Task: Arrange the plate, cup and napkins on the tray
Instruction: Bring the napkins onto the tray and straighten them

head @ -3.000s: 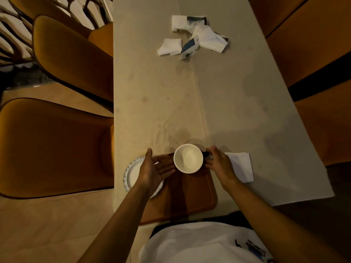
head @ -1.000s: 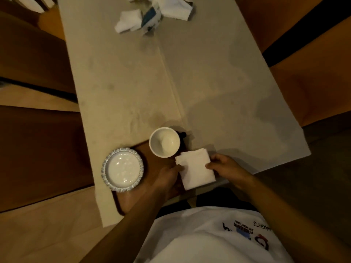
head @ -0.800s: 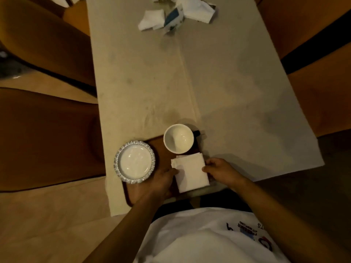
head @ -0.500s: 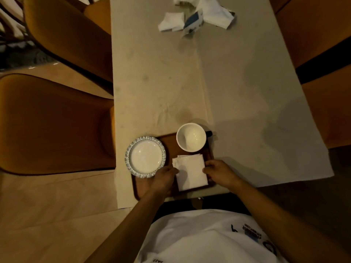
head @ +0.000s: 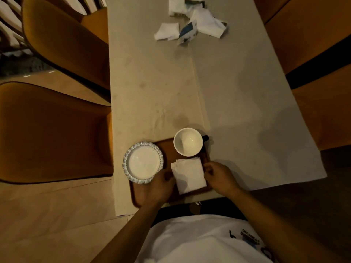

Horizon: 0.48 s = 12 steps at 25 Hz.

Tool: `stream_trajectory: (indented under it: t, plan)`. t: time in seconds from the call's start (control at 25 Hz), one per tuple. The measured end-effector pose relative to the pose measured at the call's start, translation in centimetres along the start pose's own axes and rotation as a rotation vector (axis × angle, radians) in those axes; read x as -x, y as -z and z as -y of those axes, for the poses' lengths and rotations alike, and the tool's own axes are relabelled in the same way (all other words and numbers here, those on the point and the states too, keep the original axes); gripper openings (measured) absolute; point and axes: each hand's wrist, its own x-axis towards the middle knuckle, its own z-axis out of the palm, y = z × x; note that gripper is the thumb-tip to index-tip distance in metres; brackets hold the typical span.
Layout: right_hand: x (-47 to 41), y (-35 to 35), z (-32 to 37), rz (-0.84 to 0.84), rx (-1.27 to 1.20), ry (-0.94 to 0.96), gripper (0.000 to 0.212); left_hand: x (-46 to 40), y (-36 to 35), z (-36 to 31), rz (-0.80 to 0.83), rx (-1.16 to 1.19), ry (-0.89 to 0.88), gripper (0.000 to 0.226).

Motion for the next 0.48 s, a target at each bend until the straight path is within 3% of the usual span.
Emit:
stream_trajectory:
  t: [0.08,0.2,0.28,0.48]
  plan:
    - [0.4,-0.2,0.0,-0.029,0.089,0.093,0.045,0.3,0.0,1.1,-0.061,-0.379,-0.301,0.033]
    - [0.6,-0.5,0.2,0.07,0.175,0.16,0.078,-0.1,-0.6,2.1,0.027,-0.822,-0.392,0.068]
    - [0.5,-0.6,0.1,0.115,0.206,0.165,0.088,-0.3,-0.9,2.4,0.047,-0.922,-0.365,0.075]
    - [0.5,-0.7,-0.3,0.124,0.199,0.148,0.09,-0.5,-1.1,2.9,0.061,-0.949,-0.327,0.08]
